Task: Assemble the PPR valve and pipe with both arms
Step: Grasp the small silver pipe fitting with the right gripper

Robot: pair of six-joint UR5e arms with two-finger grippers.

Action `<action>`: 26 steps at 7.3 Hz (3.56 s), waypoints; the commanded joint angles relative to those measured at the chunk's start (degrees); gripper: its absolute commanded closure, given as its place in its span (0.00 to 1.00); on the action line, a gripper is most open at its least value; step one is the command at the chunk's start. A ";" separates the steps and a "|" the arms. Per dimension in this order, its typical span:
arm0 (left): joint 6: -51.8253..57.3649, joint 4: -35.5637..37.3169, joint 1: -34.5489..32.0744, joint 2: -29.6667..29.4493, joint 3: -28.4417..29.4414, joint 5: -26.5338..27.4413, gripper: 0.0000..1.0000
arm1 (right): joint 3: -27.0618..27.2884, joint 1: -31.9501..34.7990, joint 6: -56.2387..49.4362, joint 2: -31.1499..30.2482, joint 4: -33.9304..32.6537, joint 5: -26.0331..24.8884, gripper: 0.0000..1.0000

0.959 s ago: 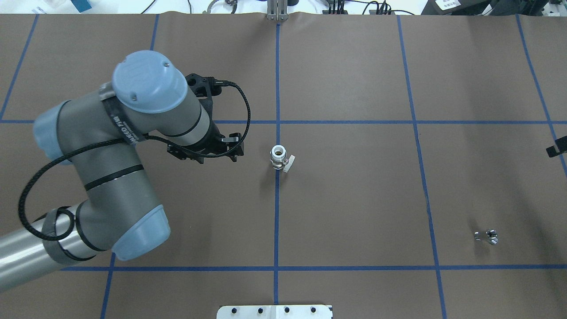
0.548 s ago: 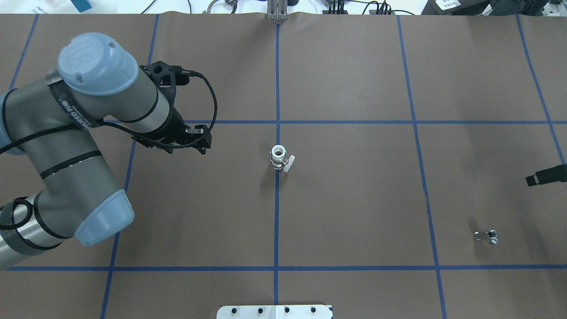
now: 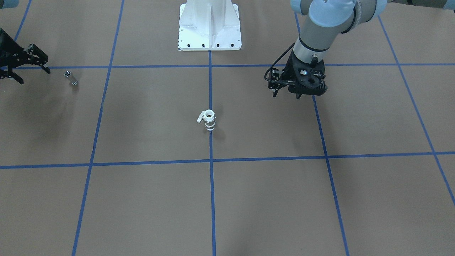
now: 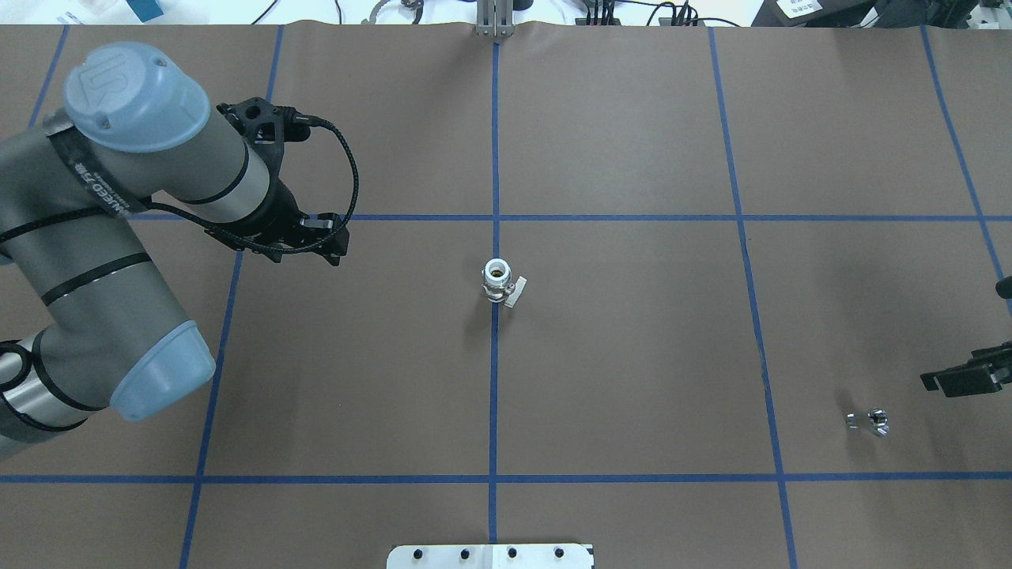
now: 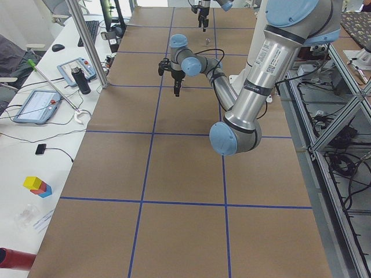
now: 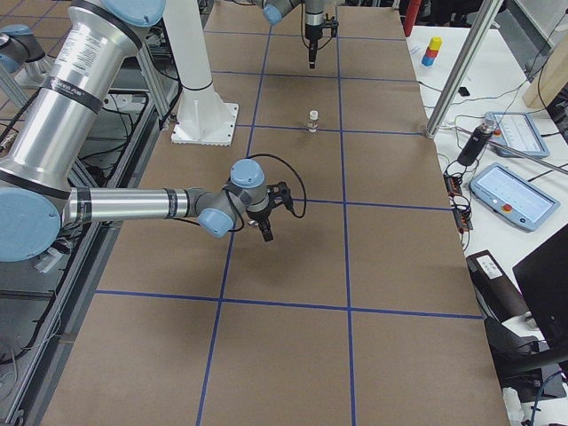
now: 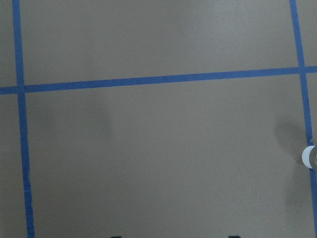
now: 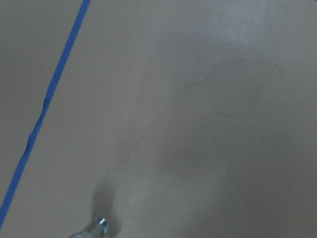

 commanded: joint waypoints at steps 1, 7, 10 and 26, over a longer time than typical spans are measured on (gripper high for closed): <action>0.41 0.03 -0.09 0.11 0.20 -0.01 0.23 | 2.82 -6.73 9.90 -0.07 0.14 -1.99 0.07; 0.49 -0.06 -0.09 0.90 0.64 0.08 0.22 | 2.92 -11.96 10.86 2.39 -5.84 -5.95 0.15; 0.41 -0.06 -0.08 0.98 0.55 0.08 0.22 | 2.75 -13.01 10.86 2.30 -5.93 -5.95 0.25; 0.32 -0.50 0.00 1.07 1.08 0.17 0.22 | 2.22 -13.63 10.86 2.83 -6.02 -6.39 0.52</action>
